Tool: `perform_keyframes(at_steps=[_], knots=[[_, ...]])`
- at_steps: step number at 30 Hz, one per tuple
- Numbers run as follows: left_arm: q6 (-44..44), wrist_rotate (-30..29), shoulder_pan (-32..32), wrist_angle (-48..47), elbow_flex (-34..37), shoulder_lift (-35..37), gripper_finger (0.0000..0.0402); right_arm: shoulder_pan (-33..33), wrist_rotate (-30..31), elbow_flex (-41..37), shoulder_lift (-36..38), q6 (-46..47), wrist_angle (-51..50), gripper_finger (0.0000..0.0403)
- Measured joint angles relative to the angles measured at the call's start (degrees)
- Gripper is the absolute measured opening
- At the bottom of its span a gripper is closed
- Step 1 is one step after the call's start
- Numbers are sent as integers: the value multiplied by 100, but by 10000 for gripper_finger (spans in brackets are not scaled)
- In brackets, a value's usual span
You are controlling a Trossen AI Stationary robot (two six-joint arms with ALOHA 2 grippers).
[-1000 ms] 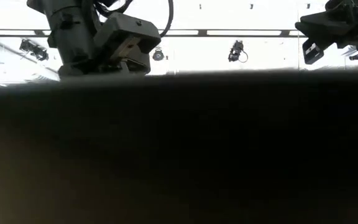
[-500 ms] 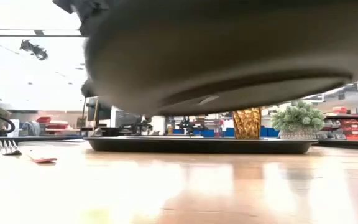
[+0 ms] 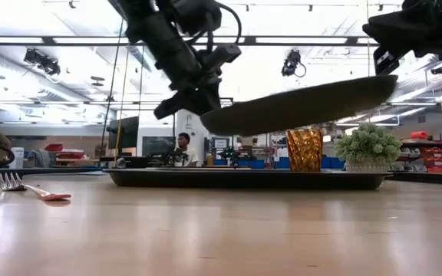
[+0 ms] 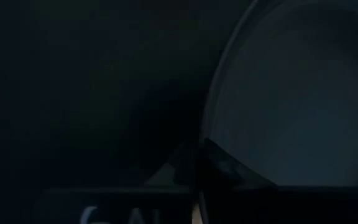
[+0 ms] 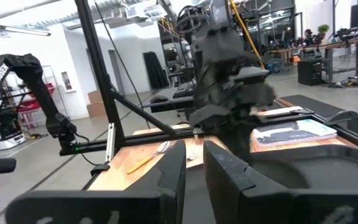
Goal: Pick and place plate/cup/fork/spoon on tray
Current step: Put the black plate on the black tray
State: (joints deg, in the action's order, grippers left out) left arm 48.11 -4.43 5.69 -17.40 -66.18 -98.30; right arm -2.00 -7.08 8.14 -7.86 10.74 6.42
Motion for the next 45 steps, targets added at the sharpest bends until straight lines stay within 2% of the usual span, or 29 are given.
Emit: perform_keyframes(at_steps=[4,10,17,27,38,43,45], knots=[[-411,-156,508,-395,-324,0,18,0,14,0,-1,-17,59,64],[-526,-237,1217,-525,-272,-129,18,0,14,0,0,-17,114,64],[-512,-47,1622,-506,-262,-572,18,0,14,0,0,-19,143,64],[-484,191,1591,-241,-264,-1010,23,0,-7,0,0,-19,155,64],[-509,315,1524,260,-266,-1107,108,0,-8,0,0,-19,160,64],[-960,670,1563,267,-304,-840,126,0,-8,0,0,1,151,64],[-1216,702,1563,-21,-306,-684,127,0,-8,0,0,1,144,64]])
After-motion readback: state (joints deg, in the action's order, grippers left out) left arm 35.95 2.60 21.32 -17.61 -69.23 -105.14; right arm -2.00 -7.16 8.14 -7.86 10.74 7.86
